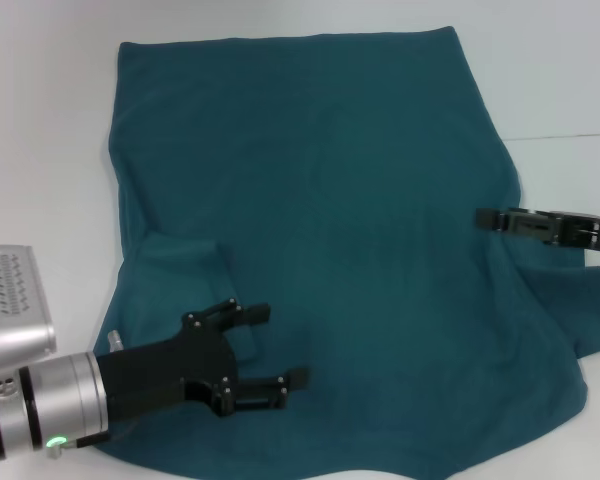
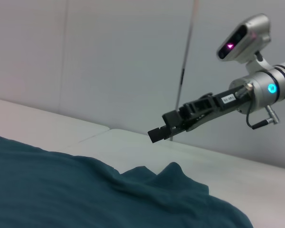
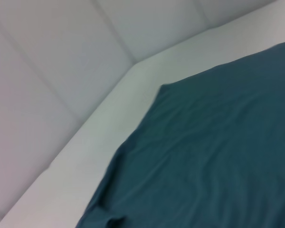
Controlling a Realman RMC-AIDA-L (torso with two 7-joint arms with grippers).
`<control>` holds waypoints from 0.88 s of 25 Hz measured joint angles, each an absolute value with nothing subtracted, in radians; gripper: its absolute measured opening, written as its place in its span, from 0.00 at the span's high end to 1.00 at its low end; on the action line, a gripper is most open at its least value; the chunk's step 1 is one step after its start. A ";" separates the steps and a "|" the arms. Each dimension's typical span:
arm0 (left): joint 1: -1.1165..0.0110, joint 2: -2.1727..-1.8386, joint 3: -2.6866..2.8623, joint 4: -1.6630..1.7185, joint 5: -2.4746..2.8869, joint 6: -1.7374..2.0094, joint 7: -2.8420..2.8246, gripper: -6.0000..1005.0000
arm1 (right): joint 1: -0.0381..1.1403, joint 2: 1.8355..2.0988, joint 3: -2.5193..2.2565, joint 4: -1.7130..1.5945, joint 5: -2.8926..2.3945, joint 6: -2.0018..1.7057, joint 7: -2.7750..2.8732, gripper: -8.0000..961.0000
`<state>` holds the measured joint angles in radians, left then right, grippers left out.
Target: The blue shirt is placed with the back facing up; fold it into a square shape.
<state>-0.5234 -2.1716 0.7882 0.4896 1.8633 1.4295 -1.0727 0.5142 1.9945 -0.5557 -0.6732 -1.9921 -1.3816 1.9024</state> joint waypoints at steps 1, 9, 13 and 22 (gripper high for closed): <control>-0.522 -2.172 0.794 0.494 1.864 1.430 -1.064 0.06 | 0.508 1.994 -0.543 -0.671 -1.991 -1.372 1.915 0.04; -0.522 -2.167 0.793 0.509 1.864 1.430 -1.052 0.06 | 0.451 2.001 -0.440 -0.669 -1.993 -1.344 1.996 0.04; -0.526 -2.165 0.791 0.513 1.861 1.422 -1.059 0.06 | 0.429 1.995 -0.437 -0.672 -1.995 -1.295 2.054 0.04; -0.526 -2.165 0.784 0.521 1.854 1.419 -1.137 0.06 | 0.414 1.995 -0.431 -0.673 -1.996 -1.205 2.050 0.04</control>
